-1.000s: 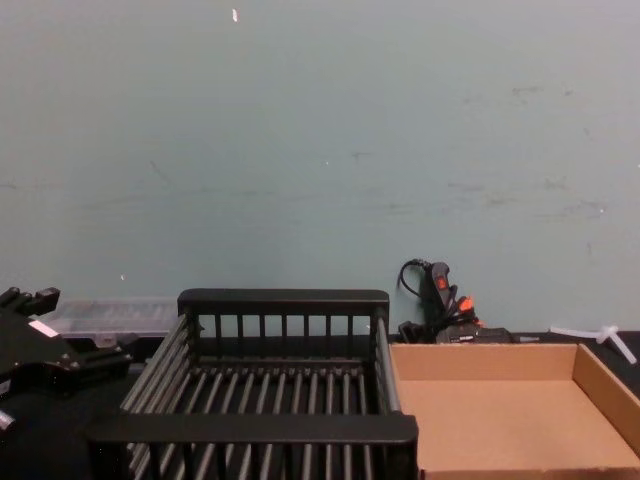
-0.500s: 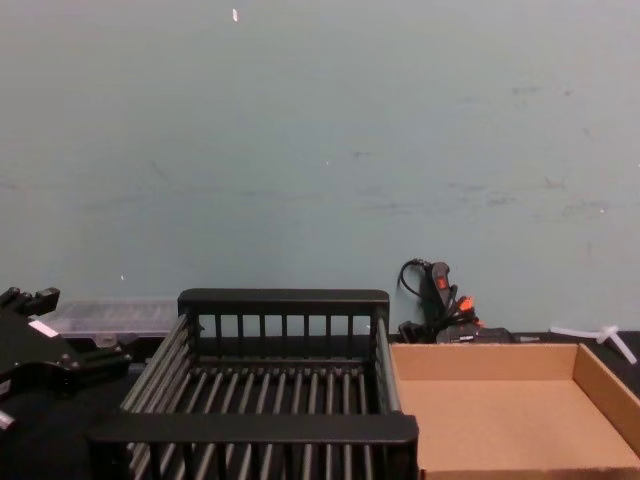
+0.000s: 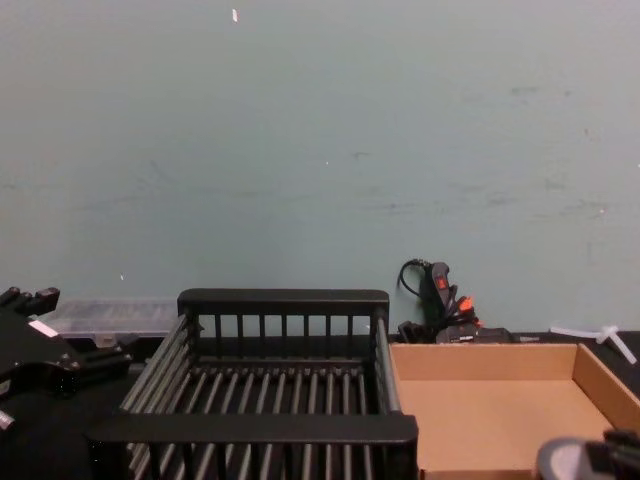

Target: Pick up the white tape and place it into the black box , Pick up the silver tape and place it into the brown box.

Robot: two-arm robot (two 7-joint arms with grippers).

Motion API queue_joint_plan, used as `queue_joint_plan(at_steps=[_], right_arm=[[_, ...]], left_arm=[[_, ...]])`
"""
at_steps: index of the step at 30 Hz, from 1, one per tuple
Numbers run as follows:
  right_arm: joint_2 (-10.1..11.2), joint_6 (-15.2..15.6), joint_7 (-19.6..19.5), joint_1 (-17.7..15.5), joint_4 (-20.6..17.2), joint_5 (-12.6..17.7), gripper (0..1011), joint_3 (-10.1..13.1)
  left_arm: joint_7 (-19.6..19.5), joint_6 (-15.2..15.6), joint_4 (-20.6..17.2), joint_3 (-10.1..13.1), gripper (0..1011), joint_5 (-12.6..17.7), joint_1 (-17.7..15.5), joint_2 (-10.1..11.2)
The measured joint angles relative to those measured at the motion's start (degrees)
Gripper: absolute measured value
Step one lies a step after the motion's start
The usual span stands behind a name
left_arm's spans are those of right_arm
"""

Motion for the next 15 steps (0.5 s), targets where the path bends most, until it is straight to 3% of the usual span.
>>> queue_joint_plan(at_steps=[9,15], right_arm=[[0.2,-2.4,0.3,1.7,-0.8,-0.7,148,1.2],[-0.4,-3.5,0.2,4.6,1.0,-1.6,148,1.6]], left_arm=[[0.0,0.0,0.0,0.0,1001,0.0,0.0,0.0],[0.0,0.0,0.0,0.0,1001,0.0,0.0,0.0]])
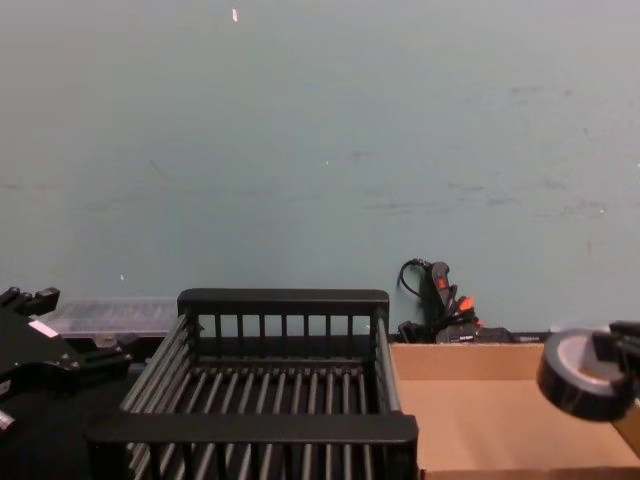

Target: Pick up the white tape and place it into the black box , Pick up the silver tape and place it into the brown box.

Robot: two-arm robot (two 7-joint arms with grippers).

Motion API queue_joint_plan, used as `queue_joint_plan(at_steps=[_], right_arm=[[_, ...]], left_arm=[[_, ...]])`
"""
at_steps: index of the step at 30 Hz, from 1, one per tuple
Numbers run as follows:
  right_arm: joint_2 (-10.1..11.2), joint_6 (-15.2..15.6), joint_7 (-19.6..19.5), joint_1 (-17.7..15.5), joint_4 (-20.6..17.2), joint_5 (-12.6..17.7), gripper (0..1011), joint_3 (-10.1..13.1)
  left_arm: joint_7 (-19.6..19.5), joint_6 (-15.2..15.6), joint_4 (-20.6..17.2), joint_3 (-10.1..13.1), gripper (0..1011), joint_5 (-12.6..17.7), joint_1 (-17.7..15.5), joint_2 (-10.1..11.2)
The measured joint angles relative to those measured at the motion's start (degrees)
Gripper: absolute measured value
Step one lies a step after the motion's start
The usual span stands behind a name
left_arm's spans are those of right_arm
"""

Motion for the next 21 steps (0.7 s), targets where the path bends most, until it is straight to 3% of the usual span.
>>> queue_joint_plan(at_steps=[8,21], right_arm=[[-1.2,-1.1,0.2,5.3,5.0,-1.4,148,-0.5],[-4.9,-3.4,1.7,16.1,18.1,-4.4,147,-3.5]], left_arm=[[0.0,0.0,0.0,0.0,1001,0.0,0.0,0.0],[0.0,0.0,0.0,0.0,1002,0.0,0.0,0.0]])
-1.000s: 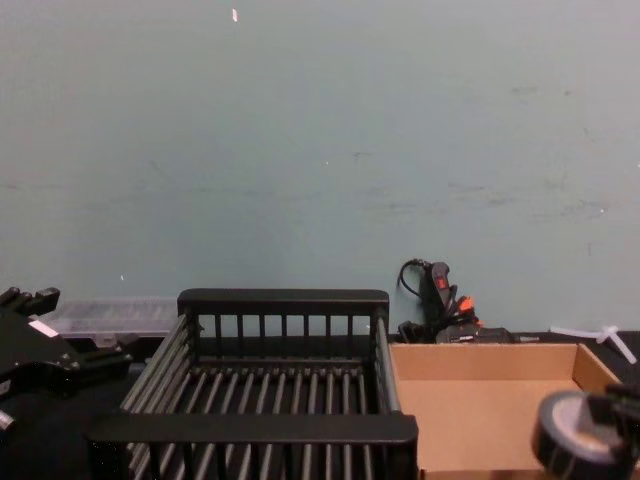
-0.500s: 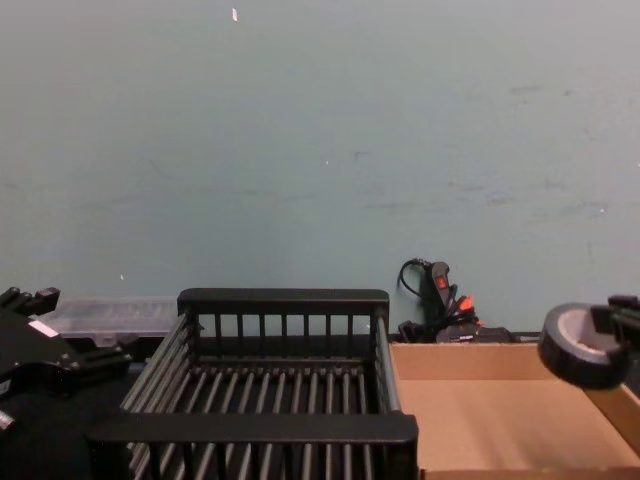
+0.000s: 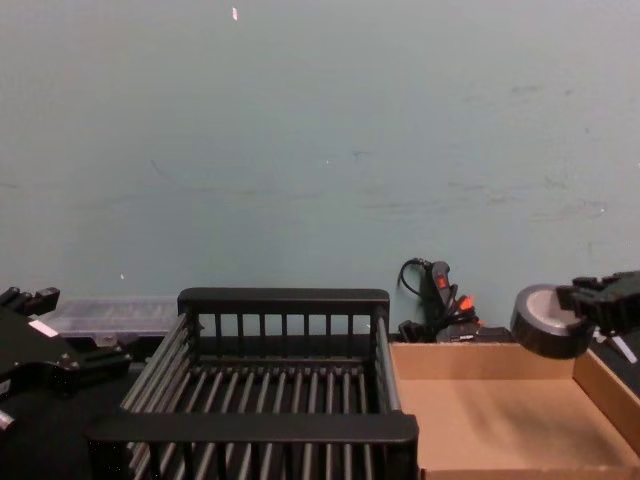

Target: Pick up the white tape and place it into the black box , Pick up the silver tape and place it into the brown box.

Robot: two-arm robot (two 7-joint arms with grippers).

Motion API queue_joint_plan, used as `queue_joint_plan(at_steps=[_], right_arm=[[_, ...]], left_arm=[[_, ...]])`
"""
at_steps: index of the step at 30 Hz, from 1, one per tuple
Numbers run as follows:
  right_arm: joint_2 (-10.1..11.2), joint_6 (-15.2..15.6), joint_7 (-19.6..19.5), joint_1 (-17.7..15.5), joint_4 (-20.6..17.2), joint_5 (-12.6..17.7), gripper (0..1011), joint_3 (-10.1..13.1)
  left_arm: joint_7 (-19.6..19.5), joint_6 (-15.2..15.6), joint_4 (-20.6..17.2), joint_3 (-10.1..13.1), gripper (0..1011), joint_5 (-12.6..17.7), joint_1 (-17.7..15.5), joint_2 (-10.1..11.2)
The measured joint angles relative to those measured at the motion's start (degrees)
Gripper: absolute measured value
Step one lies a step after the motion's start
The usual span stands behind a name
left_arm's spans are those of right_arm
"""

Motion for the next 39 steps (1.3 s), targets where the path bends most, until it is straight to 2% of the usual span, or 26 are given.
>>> queue_joint_plan(at_steps=[7,18,30,39], right_arm=[[-2.0,-0.5,0.4,3.8,6.7,-1.3,147,-1.5],[-4.4,-0.9,0.9,6.8,14.2,-2.4,148,-2.8],[-6.0,-1.2,1.0,8.4,18.5,-3.2,147,-3.0],[-6.1,-1.2,0.9,8.5,18.8,-3.6,148,-3.2]], left_arm=[[0.0,0.0,0.0,0.0,1001,0.0,0.0,0.0],[0.0,0.0,0.0,0.0,1001,0.0,0.0,0.0],[0.0,0.0,0.0,0.0,1001,0.0,0.0,0.0],[0.0,0.0,0.0,0.0,1001,0.0,0.0,0.0]])
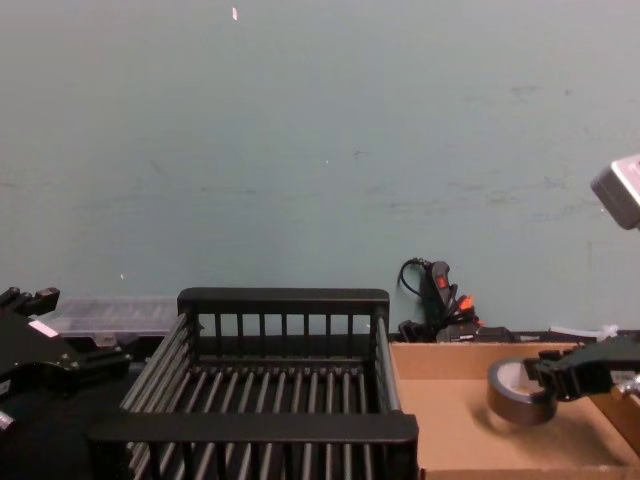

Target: Pick up the white tape and place it into the black box , Pick up the silver tape and place it into the brown box.

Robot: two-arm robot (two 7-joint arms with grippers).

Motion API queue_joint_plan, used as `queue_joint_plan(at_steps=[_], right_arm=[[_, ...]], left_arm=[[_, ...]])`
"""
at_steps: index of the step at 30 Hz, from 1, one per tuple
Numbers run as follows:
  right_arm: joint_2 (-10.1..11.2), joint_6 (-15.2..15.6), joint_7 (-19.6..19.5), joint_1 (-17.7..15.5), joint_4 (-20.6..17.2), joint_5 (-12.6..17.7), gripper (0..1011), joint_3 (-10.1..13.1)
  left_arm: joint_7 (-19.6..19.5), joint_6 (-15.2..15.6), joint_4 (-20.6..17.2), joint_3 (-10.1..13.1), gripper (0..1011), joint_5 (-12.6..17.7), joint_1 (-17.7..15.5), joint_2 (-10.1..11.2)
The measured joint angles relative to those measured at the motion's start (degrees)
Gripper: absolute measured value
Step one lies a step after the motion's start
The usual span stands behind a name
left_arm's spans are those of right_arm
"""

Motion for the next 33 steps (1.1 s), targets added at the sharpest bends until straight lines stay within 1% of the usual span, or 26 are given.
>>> queue_joint_plan(at_steps=[6,7,8,9,10,11,13,14,19,20,22,24,27,28,29,33], right_arm=[[0.0,0.0,0.0,0.0,-0.1,0.1,151,0.0],[0.0,0.0,0.0,0.0,-0.1,0.1,177,0.0],[0.0,0.0,0.0,0.0,-0.1,0.1,177,0.0],[0.0,0.0,0.0,0.0,-0.1,0.1,228,0.1],[0.0,0.0,0.0,0.0,-0.1,0.1,247,0.1],[0.1,0.0,0.0,0.0,-0.1,0.1,306,0.1],[0.1,0.0,0.0,-0.1,-0.1,0.2,345,0.1],[0.1,0.0,0.0,-0.1,-0.1,0.2,400,0.1],[0.1,0.1,0.0,-0.1,-0.2,0.2,517,0.1],[0.1,0.1,0.0,-0.1,-0.2,0.2,575,0.1],[0.1,0.1,0.0,-0.1,-0.2,0.2,624,0.1],[0.1,0.1,0.0,-0.1,-0.2,0.2,704,0.1],[0.1,0.1,0.0,-0.1,-0.2,0.3,762,0.1],[0.1,0.1,0.0,-0.1,-0.2,0.3,820,0.1],[0.1,0.1,0.0,-0.1,-0.2,0.3,838,0.1],[0.1,0.1,0.0,-0.1,-0.2,0.3,966,0.1]], left_arm=[[0.0,0.0,0.0,0.0,1001,0.0,0.0,0.0],[0.0,0.0,0.0,0.0,1001,0.0,0.0,0.0],[0.0,0.0,0.0,0.0,1001,0.0,0.0,0.0],[0.0,0.0,0.0,0.0,1001,0.0,0.0,0.0],[0.0,0.0,0.0,0.0,1001,0.0,0.0,0.0],[0.0,0.0,0.0,0.0,1001,0.0,0.0,0.0],[0.0,0.0,0.0,0.0,1001,0.0,0.0,0.0],[0.0,0.0,0.0,0.0,1001,0.0,0.0,0.0],[0.0,0.0,0.0,0.0,1001,0.0,0.0,0.0],[0.0,0.0,0.0,0.0,1001,0.0,0.0,0.0],[0.0,0.0,0.0,0.0,1001,0.0,0.0,0.0],[0.0,0.0,0.0,0.0,1001,0.0,0.0,0.0],[0.0,0.0,0.0,0.0,1001,0.0,0.0,0.0],[0.0,0.0,0.0,0.0,1001,0.0,0.0,0.0],[0.0,0.0,0.0,0.0,1001,0.0,0.0,0.0],[0.0,0.0,0.0,0.0,1001,0.0,0.0,0.0]])
